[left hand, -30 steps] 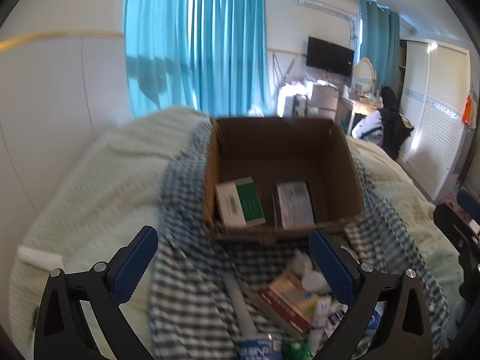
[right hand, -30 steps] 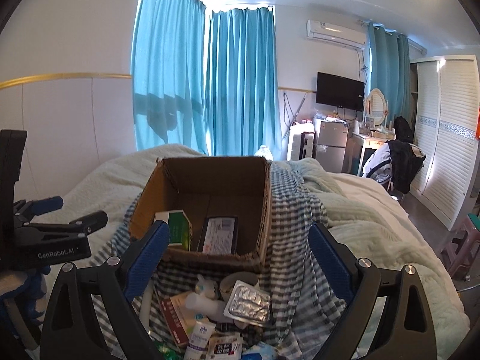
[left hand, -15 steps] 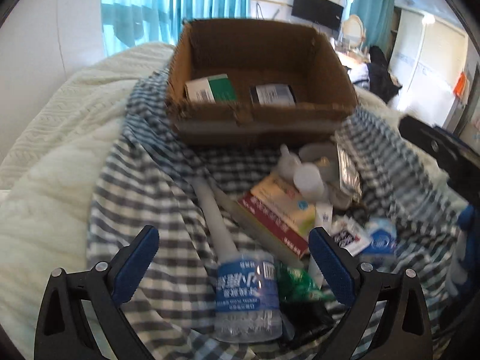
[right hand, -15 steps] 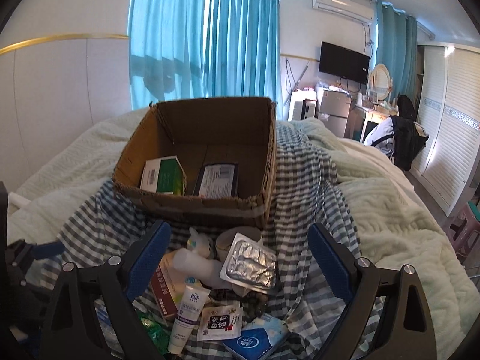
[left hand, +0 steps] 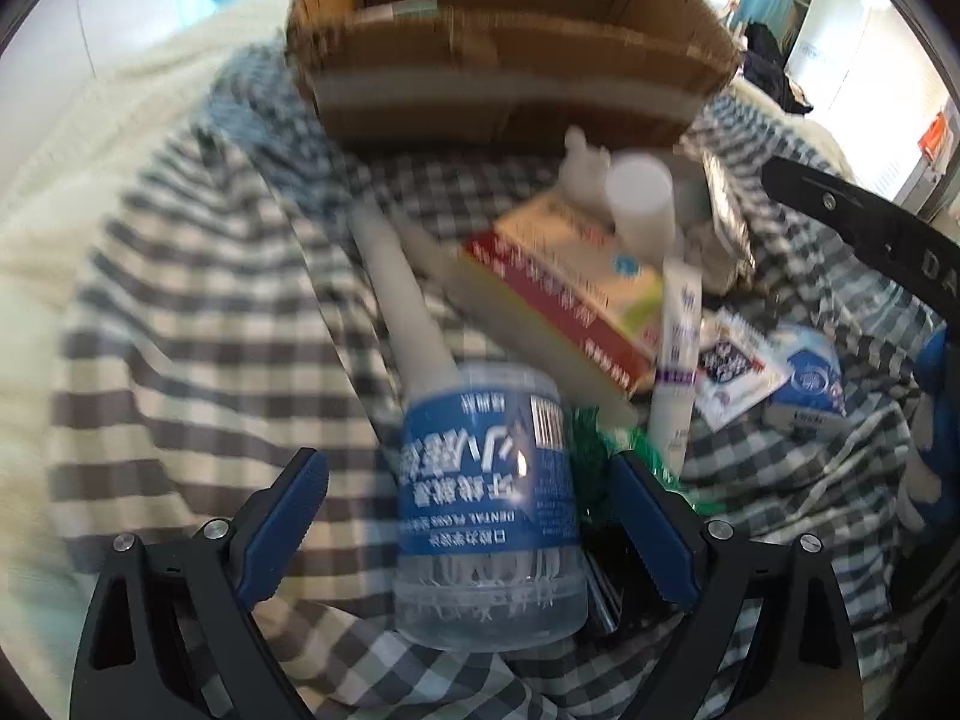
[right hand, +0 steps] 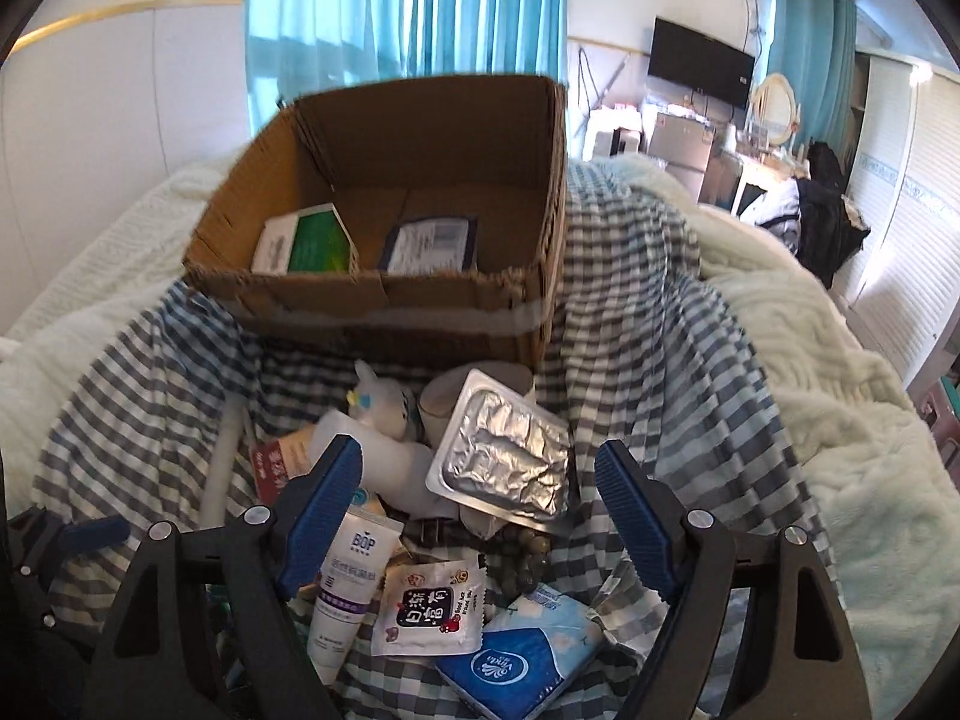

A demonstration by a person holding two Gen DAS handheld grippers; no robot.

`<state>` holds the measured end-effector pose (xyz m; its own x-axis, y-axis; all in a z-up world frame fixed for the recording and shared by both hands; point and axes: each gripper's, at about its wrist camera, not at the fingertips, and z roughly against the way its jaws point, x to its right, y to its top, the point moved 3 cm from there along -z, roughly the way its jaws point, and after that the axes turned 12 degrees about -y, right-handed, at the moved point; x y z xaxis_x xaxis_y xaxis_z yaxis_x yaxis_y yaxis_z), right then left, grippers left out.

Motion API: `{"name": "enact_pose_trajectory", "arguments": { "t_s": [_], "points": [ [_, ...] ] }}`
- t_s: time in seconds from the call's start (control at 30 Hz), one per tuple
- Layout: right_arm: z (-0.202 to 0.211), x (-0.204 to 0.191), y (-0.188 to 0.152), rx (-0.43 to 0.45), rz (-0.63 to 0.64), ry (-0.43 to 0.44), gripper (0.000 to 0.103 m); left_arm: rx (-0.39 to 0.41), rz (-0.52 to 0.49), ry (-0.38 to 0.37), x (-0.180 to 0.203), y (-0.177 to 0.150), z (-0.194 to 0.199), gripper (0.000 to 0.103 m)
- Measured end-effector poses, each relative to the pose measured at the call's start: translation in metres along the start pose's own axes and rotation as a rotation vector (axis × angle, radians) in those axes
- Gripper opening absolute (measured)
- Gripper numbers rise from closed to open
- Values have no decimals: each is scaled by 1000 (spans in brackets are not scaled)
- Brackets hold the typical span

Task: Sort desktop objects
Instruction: 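Grasp the blue dental floss tub with the left gripper while the right grasps a clear sachet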

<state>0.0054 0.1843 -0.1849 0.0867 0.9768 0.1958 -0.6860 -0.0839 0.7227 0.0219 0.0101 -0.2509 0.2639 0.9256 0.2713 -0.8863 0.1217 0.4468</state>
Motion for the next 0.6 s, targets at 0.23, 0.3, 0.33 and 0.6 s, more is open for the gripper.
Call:
{"name": "enact_pose_trajectory", "arguments": {
  "t_s": [0.23,0.3,0.33,0.6],
  "points": [
    [-45,-22,-18,-122,134,-60,64,-29,-21,0,3,-6,-19,85],
    [-53,-28,-20,-125,162,-86,64,-32,-8,-34,3,-5,-19,70],
    [-56,-30,-21,-122,176,-101,64,-30,-11,-32,4,-5,-19,70],
    [-69,-20,-21,-112,152,-176,27,29,-32,-37,6,-7,-13,66]
  ]
}}
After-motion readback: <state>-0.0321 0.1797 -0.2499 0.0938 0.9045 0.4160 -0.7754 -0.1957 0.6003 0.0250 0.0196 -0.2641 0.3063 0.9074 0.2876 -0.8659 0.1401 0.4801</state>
